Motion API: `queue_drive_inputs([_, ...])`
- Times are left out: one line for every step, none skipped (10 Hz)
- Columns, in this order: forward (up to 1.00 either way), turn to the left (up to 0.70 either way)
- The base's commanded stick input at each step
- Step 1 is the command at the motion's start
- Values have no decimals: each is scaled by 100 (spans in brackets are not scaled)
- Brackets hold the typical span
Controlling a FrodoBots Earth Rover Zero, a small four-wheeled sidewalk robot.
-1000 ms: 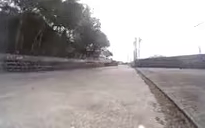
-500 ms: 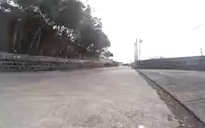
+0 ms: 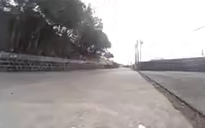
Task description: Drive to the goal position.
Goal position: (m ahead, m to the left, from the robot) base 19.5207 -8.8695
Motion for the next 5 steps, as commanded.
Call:
queue_drive_inputs([0, 0])
queue_drive_inputs([0, 0])
queue_drive_inputs([0, 0])
queue_drive_inputs([0, 0])
queue_drive_inputs([0, 0])
